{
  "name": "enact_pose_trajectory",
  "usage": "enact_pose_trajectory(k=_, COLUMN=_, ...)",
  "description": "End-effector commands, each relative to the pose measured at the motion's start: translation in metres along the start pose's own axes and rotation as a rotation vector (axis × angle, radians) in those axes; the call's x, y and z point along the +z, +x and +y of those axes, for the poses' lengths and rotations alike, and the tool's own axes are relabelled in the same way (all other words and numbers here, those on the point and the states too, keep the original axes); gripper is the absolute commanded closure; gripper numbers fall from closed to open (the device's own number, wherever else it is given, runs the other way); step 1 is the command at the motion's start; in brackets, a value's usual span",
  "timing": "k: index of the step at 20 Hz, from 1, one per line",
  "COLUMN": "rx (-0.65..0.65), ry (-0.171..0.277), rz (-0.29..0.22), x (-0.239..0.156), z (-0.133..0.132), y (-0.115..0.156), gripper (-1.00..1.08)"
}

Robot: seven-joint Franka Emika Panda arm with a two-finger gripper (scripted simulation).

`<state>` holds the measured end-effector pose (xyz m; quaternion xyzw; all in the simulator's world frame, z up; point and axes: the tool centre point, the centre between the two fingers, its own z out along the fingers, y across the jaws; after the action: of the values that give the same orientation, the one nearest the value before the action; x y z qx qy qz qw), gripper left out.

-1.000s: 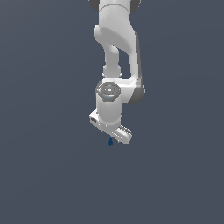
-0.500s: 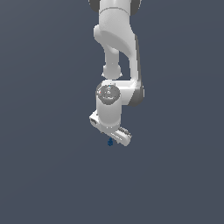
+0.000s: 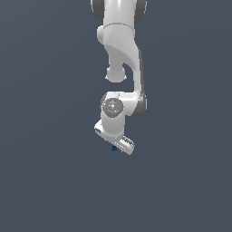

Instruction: Pick up the object and move it to a goal position.

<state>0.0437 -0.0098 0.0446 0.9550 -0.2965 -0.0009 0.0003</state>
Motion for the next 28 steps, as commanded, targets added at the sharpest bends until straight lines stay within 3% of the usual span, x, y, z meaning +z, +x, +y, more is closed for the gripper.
enact_pose_trajectory(k=1, rx=0.000, ry=0.001, rz=0.002, x=0.002, z=-0.001, y=0.001, gripper=-0.92)
enact_pose_trajectory(k=2, rx=0.000, ry=0.001, rz=0.002, x=0.002, z=-0.001, y=0.001, gripper=-0.92)
enact_pose_trajectory(k=3, rx=0.000, ry=0.001, rz=0.002, x=0.002, z=-0.001, y=0.001, gripper=1.08)
enact_pose_trajectory(k=18, rx=0.003, ry=0.006, rz=0.010, x=-0.008, z=0.001, y=0.007, gripper=1.08)
enact_pose_trajectory(k=23, rx=0.010, ry=0.022, rz=0.037, x=-0.042, z=0.008, y=0.024, gripper=1.08)
enact_pose_trajectory(k=28, rx=0.024, ry=0.051, rz=0.085, x=-0.102, z=0.022, y=0.052, gripper=1.08)
